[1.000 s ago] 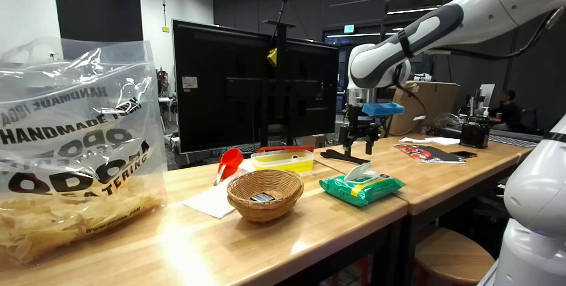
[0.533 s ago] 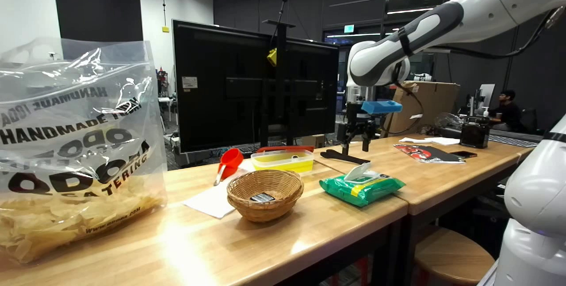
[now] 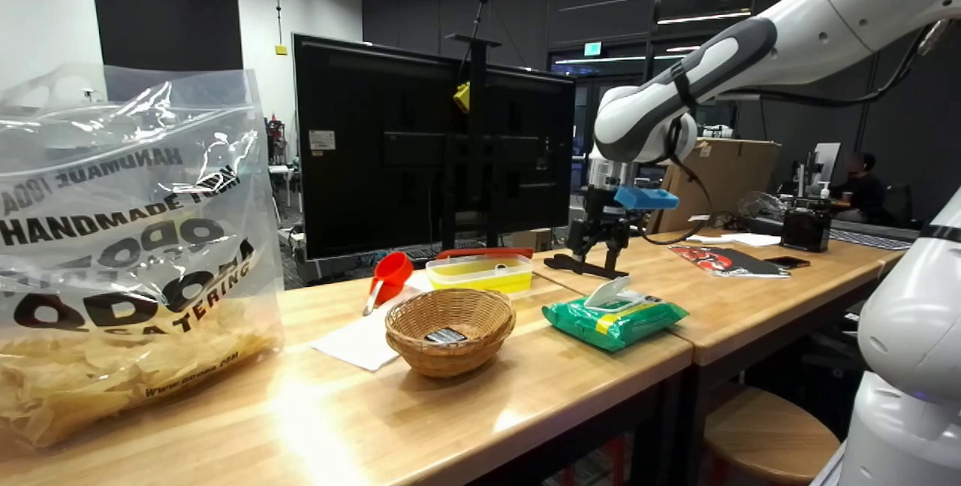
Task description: Close the wipes
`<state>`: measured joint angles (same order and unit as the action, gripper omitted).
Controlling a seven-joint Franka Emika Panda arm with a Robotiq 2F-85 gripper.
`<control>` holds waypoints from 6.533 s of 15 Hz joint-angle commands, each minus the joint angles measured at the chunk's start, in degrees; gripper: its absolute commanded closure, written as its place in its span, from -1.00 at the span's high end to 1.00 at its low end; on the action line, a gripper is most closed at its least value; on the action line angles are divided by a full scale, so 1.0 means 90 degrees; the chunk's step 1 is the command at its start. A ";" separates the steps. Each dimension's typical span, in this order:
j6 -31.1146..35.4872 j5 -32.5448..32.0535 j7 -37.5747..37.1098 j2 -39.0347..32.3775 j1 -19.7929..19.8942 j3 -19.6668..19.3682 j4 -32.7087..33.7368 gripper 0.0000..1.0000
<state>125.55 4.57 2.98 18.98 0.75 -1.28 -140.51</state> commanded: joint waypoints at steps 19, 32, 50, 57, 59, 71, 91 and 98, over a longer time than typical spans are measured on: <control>0.0726 0.0025 -0.0394 0.0516 -0.0029 0.0131 -0.0556 -1.00; 0.0431 -0.0271 -0.2390 0.1502 0.0261 0.0630 -0.1206 -1.00; 0.0252 -0.0326 -0.2663 0.1936 0.0432 0.0595 -0.1425 -1.00; 0.0248 -0.0131 -0.2433 0.1783 0.0391 0.0421 -0.1365 -1.00; 0.0192 -0.0082 -0.2470 0.1777 0.0419 0.0387 -0.1390 -1.00; -0.0373 0.0697 -0.2033 0.0812 0.0415 -0.0220 -0.1267 -1.00; -0.1117 0.1036 -0.2161 -0.0414 0.0379 -0.0145 -0.0268 -1.00; -0.1281 0.1111 -0.2088 -0.0683 0.0356 -0.0158 -0.0089 -1.00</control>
<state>113.83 13.59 -16.26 16.10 4.29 -3.18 -141.60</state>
